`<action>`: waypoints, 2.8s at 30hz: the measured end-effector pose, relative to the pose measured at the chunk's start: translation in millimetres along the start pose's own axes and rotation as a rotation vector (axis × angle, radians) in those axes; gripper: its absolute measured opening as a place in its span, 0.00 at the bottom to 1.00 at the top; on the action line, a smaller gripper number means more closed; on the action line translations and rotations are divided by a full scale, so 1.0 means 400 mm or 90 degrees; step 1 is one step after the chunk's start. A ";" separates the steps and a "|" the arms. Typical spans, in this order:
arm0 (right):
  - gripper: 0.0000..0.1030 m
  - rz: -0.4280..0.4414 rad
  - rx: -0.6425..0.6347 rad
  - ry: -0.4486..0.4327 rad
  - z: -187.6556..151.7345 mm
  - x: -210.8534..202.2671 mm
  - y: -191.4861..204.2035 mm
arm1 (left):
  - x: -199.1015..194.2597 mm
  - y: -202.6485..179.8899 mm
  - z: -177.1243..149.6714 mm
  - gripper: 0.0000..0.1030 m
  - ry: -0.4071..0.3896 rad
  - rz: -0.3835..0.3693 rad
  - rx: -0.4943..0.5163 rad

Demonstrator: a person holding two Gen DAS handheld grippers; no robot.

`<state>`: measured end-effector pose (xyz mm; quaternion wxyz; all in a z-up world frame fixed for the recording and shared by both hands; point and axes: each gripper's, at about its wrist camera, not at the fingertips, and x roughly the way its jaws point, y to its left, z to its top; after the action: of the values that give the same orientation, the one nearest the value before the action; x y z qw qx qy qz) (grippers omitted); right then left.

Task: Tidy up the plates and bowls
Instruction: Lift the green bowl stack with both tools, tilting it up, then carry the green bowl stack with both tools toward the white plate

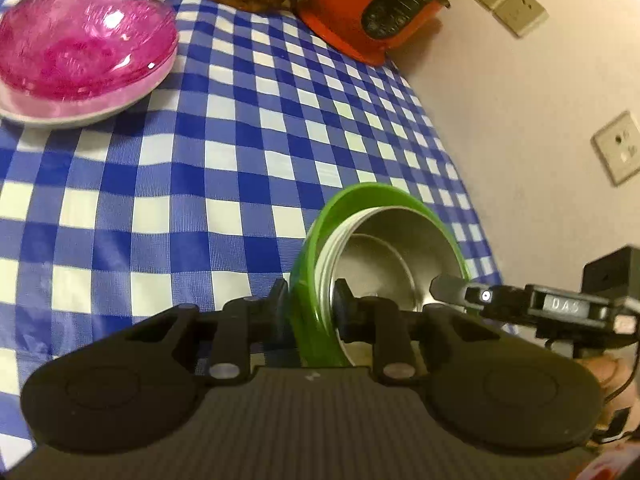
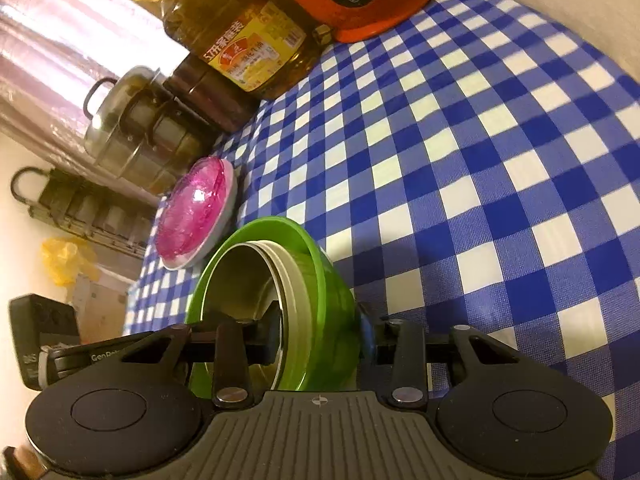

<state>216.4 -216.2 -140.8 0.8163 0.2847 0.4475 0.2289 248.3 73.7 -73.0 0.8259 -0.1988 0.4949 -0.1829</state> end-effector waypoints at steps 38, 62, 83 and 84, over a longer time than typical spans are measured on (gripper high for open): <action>0.38 -0.061 -0.083 -0.053 -0.051 0.048 0.041 | 0.018 -0.047 -0.074 0.18 -0.091 0.140 -0.121; 0.34 -0.113 -0.111 -0.055 -0.075 0.063 0.063 | 0.007 -0.053 -0.102 0.18 -0.136 0.153 -0.144; 0.32 -0.120 -0.086 -0.086 -0.069 0.007 0.077 | -0.020 -0.094 -0.091 0.18 -0.146 0.154 -0.129; 0.32 -0.120 -0.087 -0.087 -0.066 0.006 0.084 | -0.024 -0.096 -0.087 0.18 -0.149 0.154 -0.129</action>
<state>190.9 -183.5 -131.2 0.8803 0.1999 0.3988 0.1615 209.1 40.7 -61.3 0.8694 -0.2397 0.4319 -0.0076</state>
